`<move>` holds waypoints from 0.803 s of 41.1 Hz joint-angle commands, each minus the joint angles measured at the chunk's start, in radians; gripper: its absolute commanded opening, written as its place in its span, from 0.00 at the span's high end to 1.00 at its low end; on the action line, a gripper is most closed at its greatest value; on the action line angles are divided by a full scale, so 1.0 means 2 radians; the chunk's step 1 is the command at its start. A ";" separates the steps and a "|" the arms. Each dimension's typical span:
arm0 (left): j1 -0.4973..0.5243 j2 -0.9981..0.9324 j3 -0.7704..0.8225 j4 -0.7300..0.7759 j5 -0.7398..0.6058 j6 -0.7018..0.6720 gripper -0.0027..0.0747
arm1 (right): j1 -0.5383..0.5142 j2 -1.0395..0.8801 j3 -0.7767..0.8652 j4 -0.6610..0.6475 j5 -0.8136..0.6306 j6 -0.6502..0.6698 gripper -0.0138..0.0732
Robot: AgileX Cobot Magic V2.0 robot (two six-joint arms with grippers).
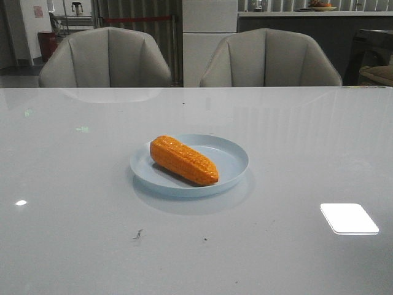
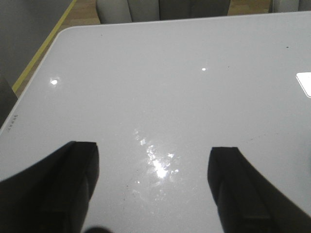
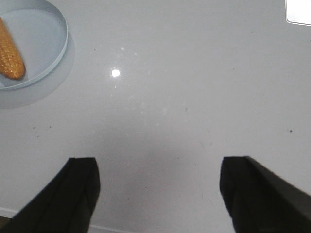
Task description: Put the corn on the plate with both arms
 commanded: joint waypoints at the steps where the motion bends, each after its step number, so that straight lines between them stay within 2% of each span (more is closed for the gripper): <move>1: -0.003 -0.029 -0.015 -0.001 -0.034 -0.003 0.40 | -0.003 -0.003 -0.013 0.004 -0.031 -0.005 0.14; 7: -0.003 -0.071 -0.012 -0.018 -0.022 -0.003 0.66 | -0.003 -0.003 -0.013 0.004 -0.031 -0.005 0.14; 11: -0.003 -0.110 -0.012 -0.049 0.011 -0.003 0.84 | -0.003 -0.003 -0.013 0.004 -0.031 -0.005 0.14; 12: -0.003 -0.122 -0.012 -0.049 0.022 -0.003 0.85 | -0.003 -0.003 -0.013 0.004 -0.031 -0.005 0.14; 27: -0.003 -0.252 -0.011 -0.046 0.086 -0.003 0.84 | -0.003 -0.003 -0.013 0.004 -0.031 -0.005 0.14; 33: -0.003 -0.307 0.011 -0.046 0.091 -0.003 0.84 | -0.003 -0.003 -0.013 0.004 -0.031 -0.005 0.14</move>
